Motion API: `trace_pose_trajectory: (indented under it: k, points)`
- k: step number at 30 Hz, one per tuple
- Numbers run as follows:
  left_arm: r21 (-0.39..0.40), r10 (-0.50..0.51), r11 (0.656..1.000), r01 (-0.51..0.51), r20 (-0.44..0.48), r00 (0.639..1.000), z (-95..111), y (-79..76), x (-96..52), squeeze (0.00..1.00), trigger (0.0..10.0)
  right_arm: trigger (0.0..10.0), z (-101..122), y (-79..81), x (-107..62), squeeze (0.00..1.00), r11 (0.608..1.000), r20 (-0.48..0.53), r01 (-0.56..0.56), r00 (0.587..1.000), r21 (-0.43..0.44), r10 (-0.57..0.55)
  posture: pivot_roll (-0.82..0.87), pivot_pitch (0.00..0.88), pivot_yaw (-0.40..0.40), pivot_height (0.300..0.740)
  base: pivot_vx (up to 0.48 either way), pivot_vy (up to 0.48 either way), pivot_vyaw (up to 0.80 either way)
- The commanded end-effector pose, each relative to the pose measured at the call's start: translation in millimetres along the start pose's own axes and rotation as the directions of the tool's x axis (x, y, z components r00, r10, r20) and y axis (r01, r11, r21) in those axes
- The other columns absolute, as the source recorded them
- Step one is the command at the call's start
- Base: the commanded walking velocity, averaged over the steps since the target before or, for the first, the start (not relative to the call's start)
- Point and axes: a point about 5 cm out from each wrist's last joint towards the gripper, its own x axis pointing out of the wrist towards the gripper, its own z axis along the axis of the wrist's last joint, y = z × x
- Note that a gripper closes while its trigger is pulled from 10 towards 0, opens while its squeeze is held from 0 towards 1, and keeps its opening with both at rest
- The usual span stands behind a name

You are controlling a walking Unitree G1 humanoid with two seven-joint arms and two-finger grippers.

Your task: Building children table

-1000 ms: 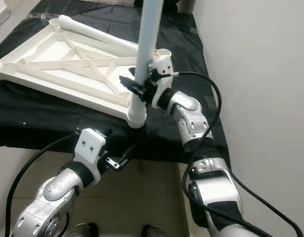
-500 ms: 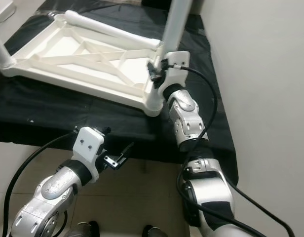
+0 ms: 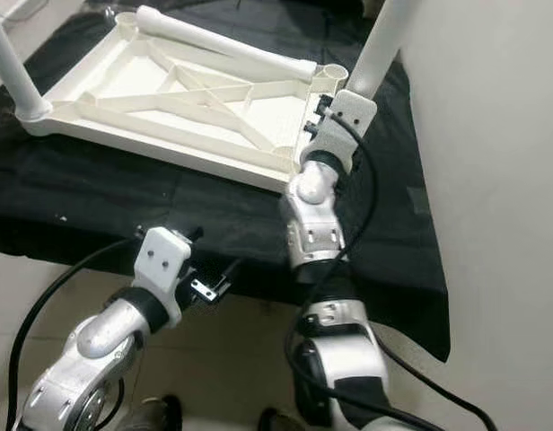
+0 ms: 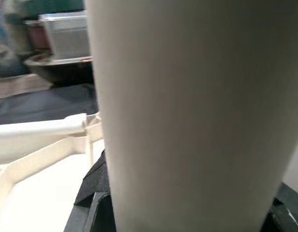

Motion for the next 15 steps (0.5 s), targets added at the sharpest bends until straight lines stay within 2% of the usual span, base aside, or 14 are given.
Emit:
trace_pose_trajectory:
  k: [1,3,5,10,13,15]
  points:
    - [0.003,-0.005,1.000,0.005,-0.011,1.000,-3,-1.1,-1.3,0.00,10.0,10.0,-42,-24.8,-5.2,0.00,0.978,-0.182,0.180,0.963,-0.109,-0.198,0.11,0.216,-0.104,0.740,0.000,0.000,0.00]
    - [0.004,-0.004,1.000,0.004,-0.010,1.000,-3,-0.8,-1.4,0.00,10.0,10.0,-42,-24.1,-6.1,0.00,0.975,-0.187,0.191,0.960,-0.111,-0.209,0.11,0.216,-0.104,0.740,0.000,0.000,0.00]
    - [0.007,-0.003,1.000,0.003,-0.010,1.000,-4,0.2,-1.5,0.00,10.0,10.0,-37,-16.6,-8.3,0.00,0.977,-0.190,0.195,0.960,-0.084,-0.207,0.12,0.209,-0.104,0.740,0.000,0.000,0.00]
    - [0.008,-0.004,1.000,0.004,-0.010,1.000,-4,-0.1,-1.6,0.00,10.0,10.0,-33,-10.0,-8.1,0.00,0.984,-0.176,0.159,0.969,-0.084,-0.172,0.12,0.204,-0.104,0.740,0.000,0.000,0.00]
    - [0.007,-0.005,1.000,0.005,-0.009,1.000,-5,-0.6,-1.1,0.00,10.0,10.0,-31,-4.6,-7.5,0.00,0.988,-0.171,0.124,0.976,-0.093,-0.138,0.11,0.194,-0.103,0.740,0.000,0.000,0.00]
    - [0.004,-0.008,1.000,0.008,-0.006,1.000,-5,-2.2,0.2,0.00,10.0,10.0,-30,-3.3,-5.7,0.00,0.983,-0.162,0.119,0.977,-0.138,-0.141,0.11,0.192,-0.105,0.740,0.000,0.000,0.00]
